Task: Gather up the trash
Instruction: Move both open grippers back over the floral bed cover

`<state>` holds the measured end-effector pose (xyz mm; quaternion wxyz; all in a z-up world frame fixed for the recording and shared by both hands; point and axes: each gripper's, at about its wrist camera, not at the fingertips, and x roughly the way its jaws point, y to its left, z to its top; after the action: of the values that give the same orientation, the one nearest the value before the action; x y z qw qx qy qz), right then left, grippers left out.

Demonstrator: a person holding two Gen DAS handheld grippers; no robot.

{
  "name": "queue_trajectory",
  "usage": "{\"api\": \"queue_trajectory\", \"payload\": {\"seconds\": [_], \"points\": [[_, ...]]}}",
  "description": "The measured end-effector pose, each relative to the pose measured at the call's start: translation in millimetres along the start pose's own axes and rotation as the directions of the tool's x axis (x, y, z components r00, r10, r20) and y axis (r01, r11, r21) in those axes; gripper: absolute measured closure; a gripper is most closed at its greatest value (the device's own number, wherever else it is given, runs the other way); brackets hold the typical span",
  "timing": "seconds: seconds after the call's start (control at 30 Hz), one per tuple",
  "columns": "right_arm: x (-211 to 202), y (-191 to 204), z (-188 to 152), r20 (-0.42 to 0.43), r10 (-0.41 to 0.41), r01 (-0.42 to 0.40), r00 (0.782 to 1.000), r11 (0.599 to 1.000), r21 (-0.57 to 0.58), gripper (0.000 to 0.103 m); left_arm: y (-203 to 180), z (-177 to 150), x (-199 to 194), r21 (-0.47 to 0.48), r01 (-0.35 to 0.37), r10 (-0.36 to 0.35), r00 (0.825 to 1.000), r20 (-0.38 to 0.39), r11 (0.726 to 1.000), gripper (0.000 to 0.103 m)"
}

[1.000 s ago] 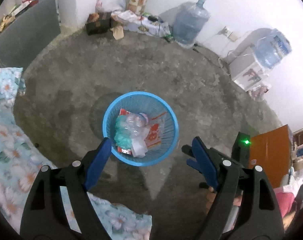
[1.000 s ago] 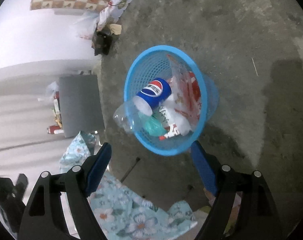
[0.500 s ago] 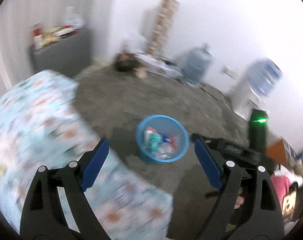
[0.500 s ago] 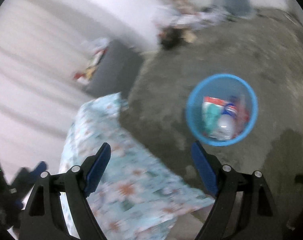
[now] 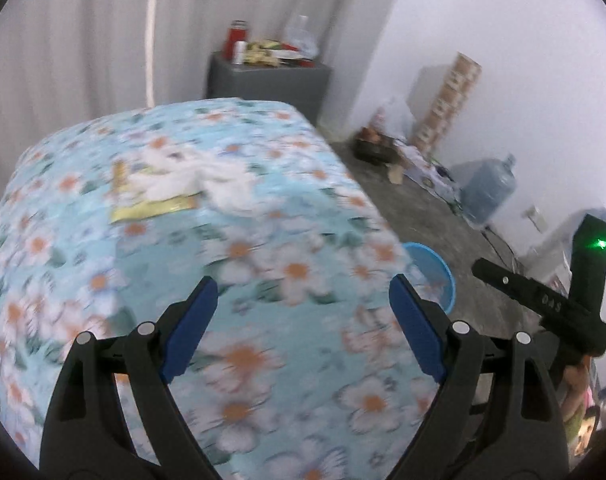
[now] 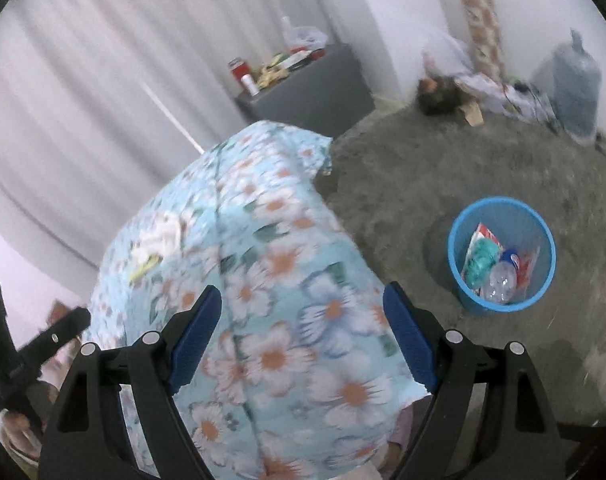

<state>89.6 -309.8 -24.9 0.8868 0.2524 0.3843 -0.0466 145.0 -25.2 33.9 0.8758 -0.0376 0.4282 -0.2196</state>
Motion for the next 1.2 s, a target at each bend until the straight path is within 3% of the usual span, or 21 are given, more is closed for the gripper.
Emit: {"api": "queue_trajectory", "payload": {"seconds": [0.2, 0.33, 0.6, 0.9, 1.0, 1.2], "points": [[16, 69, -31, -0.023, -0.033, 0.028, 0.999, 0.981, -0.192, 0.01, 42, -10, -12, -0.116, -0.051, 0.053, 0.999, 0.013, 0.992, 0.02], [32, 110, -59, -0.063, -0.05, 0.026, 0.997, 0.944, -0.329, 0.008, 58, -12, -18, -0.163, -0.07, 0.076, 0.997, 0.031, 0.984, 0.02], [44, 143, -83, -0.085, -0.109, 0.057, 0.99, 0.882, -0.468, 0.007, 82, -21, -22, -0.19, -0.101, 0.11, 0.993, 0.033, 0.976, 0.02], [47, 126, -60, -0.107, -0.07, 0.023, 0.992, 0.92, -0.39, 0.007, 107, -21, -16, -0.214, -0.134, 0.143, 0.989, 0.027, 0.968, 0.02], [47, 110, -35, -0.113, -0.022, -0.013, 0.993, 0.953, -0.302, 0.007, 114, -15, -17, -0.208, -0.145, 0.158, 0.986, 0.046, 0.967, 0.02], [60, 99, 11, -0.14, 0.071, -0.097, 0.988, 0.977, -0.191, 0.007, 127, 1, -15, -0.177, -0.153, 0.17, 0.982, 0.087, 0.972, 0.02]]}}
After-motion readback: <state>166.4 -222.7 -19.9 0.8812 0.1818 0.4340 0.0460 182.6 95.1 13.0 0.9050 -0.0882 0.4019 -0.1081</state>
